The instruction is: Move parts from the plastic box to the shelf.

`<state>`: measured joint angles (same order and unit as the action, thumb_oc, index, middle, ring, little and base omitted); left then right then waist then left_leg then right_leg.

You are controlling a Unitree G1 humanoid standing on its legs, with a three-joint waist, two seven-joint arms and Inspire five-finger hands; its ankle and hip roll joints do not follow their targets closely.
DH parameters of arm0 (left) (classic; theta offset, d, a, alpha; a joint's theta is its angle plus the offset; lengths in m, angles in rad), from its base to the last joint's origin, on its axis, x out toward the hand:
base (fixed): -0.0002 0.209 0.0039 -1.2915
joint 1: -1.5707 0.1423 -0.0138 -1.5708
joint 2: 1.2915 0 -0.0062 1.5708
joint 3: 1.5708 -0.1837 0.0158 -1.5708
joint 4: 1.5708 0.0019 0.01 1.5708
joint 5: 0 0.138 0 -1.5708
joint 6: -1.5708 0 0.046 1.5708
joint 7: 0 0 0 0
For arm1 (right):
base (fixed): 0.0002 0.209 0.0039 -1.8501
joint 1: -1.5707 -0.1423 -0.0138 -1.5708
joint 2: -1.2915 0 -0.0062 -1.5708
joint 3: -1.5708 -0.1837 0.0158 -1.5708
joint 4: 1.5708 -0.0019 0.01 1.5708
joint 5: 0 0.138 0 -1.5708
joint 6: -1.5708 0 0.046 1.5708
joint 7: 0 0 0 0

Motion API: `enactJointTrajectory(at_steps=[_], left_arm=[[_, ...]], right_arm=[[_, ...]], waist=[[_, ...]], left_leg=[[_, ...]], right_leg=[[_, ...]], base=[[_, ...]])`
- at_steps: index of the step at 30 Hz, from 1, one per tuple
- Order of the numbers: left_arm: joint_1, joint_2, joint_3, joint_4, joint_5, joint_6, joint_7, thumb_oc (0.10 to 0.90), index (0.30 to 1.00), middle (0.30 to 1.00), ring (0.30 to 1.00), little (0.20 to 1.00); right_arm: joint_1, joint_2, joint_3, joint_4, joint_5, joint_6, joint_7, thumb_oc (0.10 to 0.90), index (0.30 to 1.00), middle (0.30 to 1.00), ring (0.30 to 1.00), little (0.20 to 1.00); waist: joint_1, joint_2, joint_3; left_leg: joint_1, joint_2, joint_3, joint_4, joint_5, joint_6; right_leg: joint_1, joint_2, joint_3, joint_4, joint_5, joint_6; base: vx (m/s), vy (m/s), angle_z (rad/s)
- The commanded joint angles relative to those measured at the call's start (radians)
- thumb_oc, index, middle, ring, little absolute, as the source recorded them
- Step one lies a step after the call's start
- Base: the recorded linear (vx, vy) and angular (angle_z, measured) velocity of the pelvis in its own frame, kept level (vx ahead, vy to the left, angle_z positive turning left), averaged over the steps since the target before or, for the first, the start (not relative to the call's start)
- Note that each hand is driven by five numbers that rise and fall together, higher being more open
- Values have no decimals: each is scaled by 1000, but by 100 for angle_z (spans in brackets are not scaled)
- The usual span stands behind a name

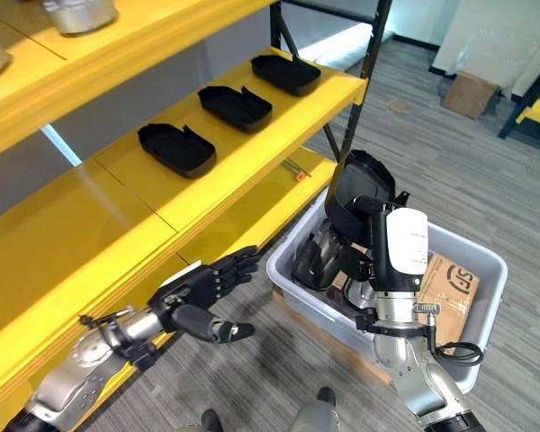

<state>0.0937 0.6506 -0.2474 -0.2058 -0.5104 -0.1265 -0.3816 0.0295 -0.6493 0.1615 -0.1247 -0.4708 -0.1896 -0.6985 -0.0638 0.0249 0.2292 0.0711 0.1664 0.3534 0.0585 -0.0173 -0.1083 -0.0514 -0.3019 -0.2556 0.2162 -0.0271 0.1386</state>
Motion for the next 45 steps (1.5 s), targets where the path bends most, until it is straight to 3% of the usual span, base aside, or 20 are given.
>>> enactJointTrajectory(at_steps=[1, 3, 5, 10, 17, 23, 28, 31, 36, 38, 39, 41, 43, 45], left_arm=[[-65, -1, 124, -80, 19, -284, 106, 900, 1000, 1000, 1000, 1000], [-55, -11, 134, -84, -19, -259, 82, 900, 1000, 1000, 1000, 1000], [-23, -38, 156, -75, -45, -183, 34, 900, 1000, 1000, 1000, 1000], [44, -46, 184, -81, -85, -144, 43, 900, 1000, 1000, 1000, 1000], [123, -29, 241, -102, 22, -178, 80, 900, 1000, 1000, 1000, 1000], [146, -31, 262, -108, -25, -165, 120, 900, 1000, 1000, 1000, 1000], [150, -25, 271, -89, 28, -166, 122, 900, 1000, 1000, 1000, 1000], [146, 0, 264, -68, 25, -183, 101, 900, 1000, 1000, 1000, 1000], [138, 8, 249, -56, 6, -196, 84, 900, 1000, 1000, 1000, 1000], [123, 4, 225, -50, 31, -203, 93, 900, 1000, 1000, 1000, 1000], [121, 0, 220, -48, 51, -203, 103, 900, 1000, 1000, 1000, 1000], [109, 9, 210, -42, 62, -193, 116, 900, 1000, 1000, 1000, 1000], [106, 4, 216, -41, 43, -173, 119, 900, 1000, 1000, 1000, 1000], [105, 2, 219, -43, 44, -166, 122, 900, 1000, 1000, 1000, 1000]], right_arm=[[-110, -27, -93, -150, -48, -78, -72, 400, 300, 300, 300, 300], [-117, -24, -86, -153, -53, -78, -71, 400, 300, 300, 300, 300], [-140, -9, -70, -155, -58, -136, -40, 400, 300, 300, 300, 300], [-179, -25, -48, -202, -51, -180, 51, 400, 300, 300, 300, 300], [-214, -58, -50, -241, -61, -256, 88, 400, 300, 300, 300, 300], [-267, -74, 2, -275, -65, -267, 169, 400, 300, 300, 300, 300], [-322, -80, 48, -269, -76, -262, 249, 400, 300, 300, 300, 300], [-335, -86, 75, -262, -93, -235, 246, 400, 300, 300, 300, 300], [-315, -64, 93, -249, -94, -229, 240, 400, 300, 300, 300, 300], [-304, -36, 121, -227, -118, -244, 225, 400, 300, 300, 300, 300], [-306, -26, 135, -221, -115, -247, 237, 400, 300, 300, 300, 300], [-316, -12, 162, -205, -90, -226, 262, 400, 300, 300, 300, 300], [-300, -19, 167, -211, -103, -226, 267, 400, 300, 300, 300, 300], [-295, -21, 164, -212, -102, -232, 271, 400, 300, 300, 300, 300]], waist=[[18, -11, -81], [30, -14, -82], [59, -27, -85], [110, -41, -79], [170, -54, -70], [230, -56, -54], [272, -69, -49], [300, -82, -43], [307, -88, -40], [309, -79, -37], [304, -71, -35], [278, -63, -33], [244, -65, -28], [236, -64, -30]], left_leg=[[66, 40, 42, -58, 1, 56], [64, 40, 39, -58, 3, 56], [59, 38, 28, -54, 6, 55], [46, 46, 7, -39, 11, 48], [29, 69, -11, -57, 47, 21], [-10, 69, -44, -29, 53, 16], [-32, 49, -67, -20, 54, 21], [-51, 6, -88, -11, 36, 49], [-50, -55, -112, -16, 8, 99], [-29, -103, -130, -29, -18, 147], [-17, -111, -136, -41, -21, 157], [9, -123, -155, -71, -25, 159], [45, -148, -189, -96, -39, 159], [48, -150, -194, -103, -38, 157]], right_leg=[[32, 75, -10, 27, -69, -25], [42, 73, -18, 18, -68, -24], [75, 75, -37, -3, -64, -25], [107, 71, -64, -19, -63, -30], [146, 67, -108, -61, -53, -24], [156, 53, -152, -45, -63, -22], [177, 39, -181, -49, -63, -10], [189, 14, -196, -14, -48, -4], [179, -15, -182, 78, 9, 12], [126, -60, -168, 255, 88, 25], [99, -55, -148, 299, 93, 25], [52, 35, -94, 271, 53, 10], [-3, 129, -56, 164, 48, 6], [-14, 144, -56, 125, 57, 3]], base=[[-18, 73, 10], [-19, 46, 10], [-17, 52, 19], [3, 51, 8], [10, 65, 14], [-7, 126, 22], [1, 189, 29], [-26, 250, 28], [-4, 198, 36], [37, 307, 54], [72, 199, 49], [135, 104, 13], [204, 7, 29], [142, -31, 51]])
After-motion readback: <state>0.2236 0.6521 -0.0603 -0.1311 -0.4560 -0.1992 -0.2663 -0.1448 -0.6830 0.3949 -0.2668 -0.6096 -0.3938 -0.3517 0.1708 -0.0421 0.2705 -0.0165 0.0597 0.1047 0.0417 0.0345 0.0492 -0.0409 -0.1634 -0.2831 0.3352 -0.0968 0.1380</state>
